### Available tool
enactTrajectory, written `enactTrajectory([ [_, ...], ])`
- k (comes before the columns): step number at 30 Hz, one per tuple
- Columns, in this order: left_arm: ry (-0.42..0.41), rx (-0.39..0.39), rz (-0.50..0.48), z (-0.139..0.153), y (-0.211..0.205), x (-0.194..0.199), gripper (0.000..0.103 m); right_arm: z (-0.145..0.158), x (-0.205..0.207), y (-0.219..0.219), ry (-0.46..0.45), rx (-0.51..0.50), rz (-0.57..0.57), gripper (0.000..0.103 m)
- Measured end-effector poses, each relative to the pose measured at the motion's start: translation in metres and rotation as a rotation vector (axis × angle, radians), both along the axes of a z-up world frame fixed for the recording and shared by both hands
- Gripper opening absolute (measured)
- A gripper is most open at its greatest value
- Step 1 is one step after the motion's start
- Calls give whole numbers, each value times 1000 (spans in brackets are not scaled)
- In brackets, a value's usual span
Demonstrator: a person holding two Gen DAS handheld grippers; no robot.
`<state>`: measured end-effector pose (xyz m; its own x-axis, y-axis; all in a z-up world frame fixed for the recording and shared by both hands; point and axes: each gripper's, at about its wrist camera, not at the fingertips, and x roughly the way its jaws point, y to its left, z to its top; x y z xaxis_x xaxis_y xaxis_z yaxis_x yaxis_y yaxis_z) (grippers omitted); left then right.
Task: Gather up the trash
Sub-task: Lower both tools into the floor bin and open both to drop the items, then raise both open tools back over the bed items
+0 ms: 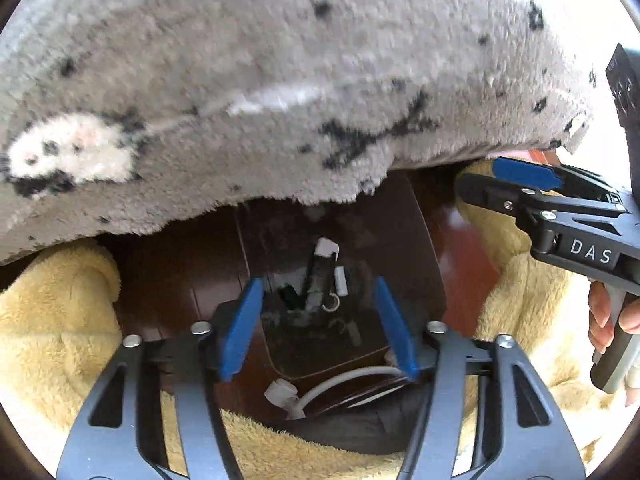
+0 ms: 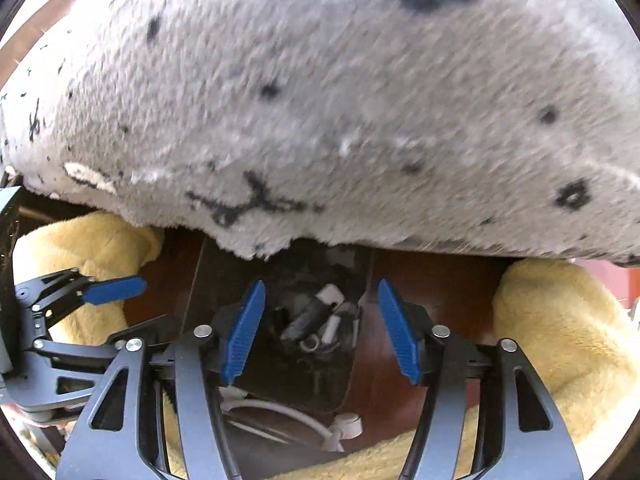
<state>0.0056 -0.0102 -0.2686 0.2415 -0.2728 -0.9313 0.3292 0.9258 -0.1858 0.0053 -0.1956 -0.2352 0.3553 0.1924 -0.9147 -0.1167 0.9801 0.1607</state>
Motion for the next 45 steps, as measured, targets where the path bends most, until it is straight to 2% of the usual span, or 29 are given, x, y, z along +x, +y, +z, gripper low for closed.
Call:
enactTrajectory([
  [3, -29, -9, 16, 15, 3, 3, 62, 15, -1, -2, -43, -12, -19, 61],
  [11, -180, -14, 29, 72, 13, 6, 68, 70, -6, -20, -193, -55, -68, 67],
  [18, -331, -12, 22, 127, 17, 14, 72, 118, 4, -34, -326, -82, -90, 71],
  [23, -397, 8, 40, 155, 21, 31, 73, 140, 22, -39, -390, -107, -111, 72],
  [29, -442, 21, 51, 162, 21, 64, 73, 152, 51, -52, -417, -110, -154, 73],
  [37, -439, 22, 60, 163, 10, 112, 73, 152, 108, -61, -403, -119, -182, 73],
  [40, -436, 27, 66, 161, 8, 128, 73, 148, 127, -55, -393, -106, -158, 73],
  [45, -432, 48, 81, 161, 8, 151, 73, 144, 153, -29, -378, -28, -51, 73],
])
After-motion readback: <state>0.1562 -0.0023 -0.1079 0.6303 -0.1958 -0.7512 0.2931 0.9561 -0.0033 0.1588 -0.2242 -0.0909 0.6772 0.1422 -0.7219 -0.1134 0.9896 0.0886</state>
